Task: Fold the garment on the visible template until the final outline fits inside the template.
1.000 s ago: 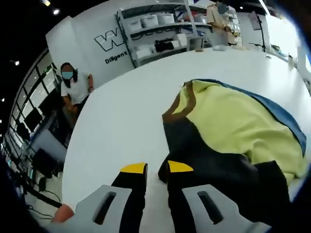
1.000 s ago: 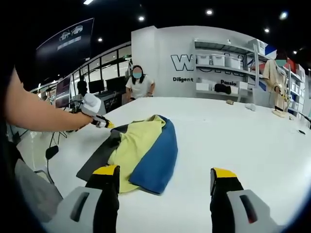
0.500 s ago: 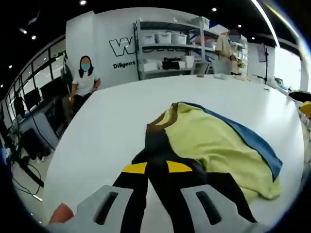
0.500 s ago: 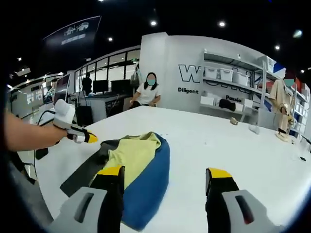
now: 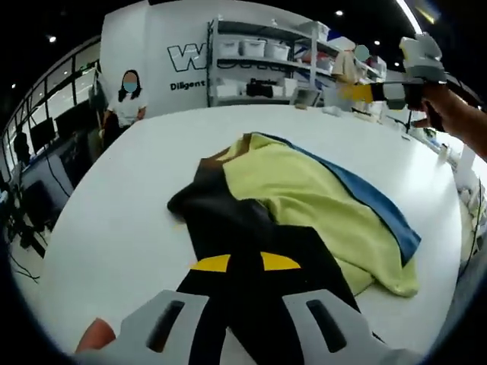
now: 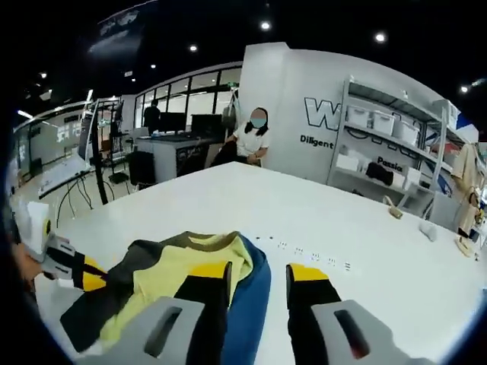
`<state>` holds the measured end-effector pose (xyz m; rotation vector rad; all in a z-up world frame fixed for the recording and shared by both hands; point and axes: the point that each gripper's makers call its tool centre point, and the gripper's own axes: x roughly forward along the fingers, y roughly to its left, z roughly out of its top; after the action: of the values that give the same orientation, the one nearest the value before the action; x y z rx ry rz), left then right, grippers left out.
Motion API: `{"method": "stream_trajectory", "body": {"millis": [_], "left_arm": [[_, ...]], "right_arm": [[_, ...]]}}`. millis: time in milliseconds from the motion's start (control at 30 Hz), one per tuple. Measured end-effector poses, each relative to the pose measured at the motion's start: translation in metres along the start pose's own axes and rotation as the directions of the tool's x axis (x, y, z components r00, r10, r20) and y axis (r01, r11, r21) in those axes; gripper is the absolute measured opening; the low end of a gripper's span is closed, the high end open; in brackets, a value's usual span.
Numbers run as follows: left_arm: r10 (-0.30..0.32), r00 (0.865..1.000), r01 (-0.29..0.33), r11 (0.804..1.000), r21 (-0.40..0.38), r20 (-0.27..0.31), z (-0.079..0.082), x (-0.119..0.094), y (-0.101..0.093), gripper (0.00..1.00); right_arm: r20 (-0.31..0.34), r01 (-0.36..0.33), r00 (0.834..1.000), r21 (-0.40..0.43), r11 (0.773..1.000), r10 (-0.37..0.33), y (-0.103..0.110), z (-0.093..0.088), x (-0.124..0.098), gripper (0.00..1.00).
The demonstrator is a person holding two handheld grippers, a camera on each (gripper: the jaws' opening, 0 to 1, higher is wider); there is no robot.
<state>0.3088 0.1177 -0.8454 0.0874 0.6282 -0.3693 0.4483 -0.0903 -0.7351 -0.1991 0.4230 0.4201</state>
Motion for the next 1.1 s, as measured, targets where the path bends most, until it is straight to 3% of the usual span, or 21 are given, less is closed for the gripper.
{"method": "stream_trajectory", "body": {"millis": [67,167,300,400,567,800,1100], "left_arm": [[-0.007,1.0,0.007,1.0,0.001,-0.008,-0.007,0.002,-0.006,0.1],[-0.009,1.0,0.009,1.0,-0.007,-0.02,-0.014,0.005,-0.008,0.1],[-0.005,1.0,0.005,1.0,-0.016,-0.007,-0.011,0.005,-0.007,0.09],[0.025,0.999,-0.024,0.999,-0.03,0.028,-0.003,0.005,0.003,0.09],[0.044,0.998,-0.042,0.998,-0.055,0.035,0.001,0.012,0.013,0.11],[0.057,0.998,-0.056,0.997,-0.046,0.032,0.004,0.023,0.02,0.1],[0.062,0.998,-0.061,0.998,-0.029,0.027,0.002,0.027,0.021,0.11]], "right_arm": [[-0.045,-0.017,0.999,0.041,0.999,0.018,-0.001,-0.011,0.019,0.18],[-0.104,-0.018,0.994,0.03,0.999,0.021,-0.002,-0.03,0.041,0.13],[-0.138,-0.042,0.989,0.043,0.998,0.048,0.002,-0.046,0.061,0.11],[-0.155,-0.06,0.986,0.06,0.996,0.069,0.005,-0.055,0.073,0.11],[-0.193,-0.062,0.978,0.073,0.995,0.075,0.004,-0.072,0.091,0.1],[-0.188,-0.073,0.979,0.061,0.995,0.083,0.01,-0.072,0.103,0.09],[-0.229,-0.05,0.972,0.043,0.998,0.058,0.007,-0.085,0.114,0.09]]}}
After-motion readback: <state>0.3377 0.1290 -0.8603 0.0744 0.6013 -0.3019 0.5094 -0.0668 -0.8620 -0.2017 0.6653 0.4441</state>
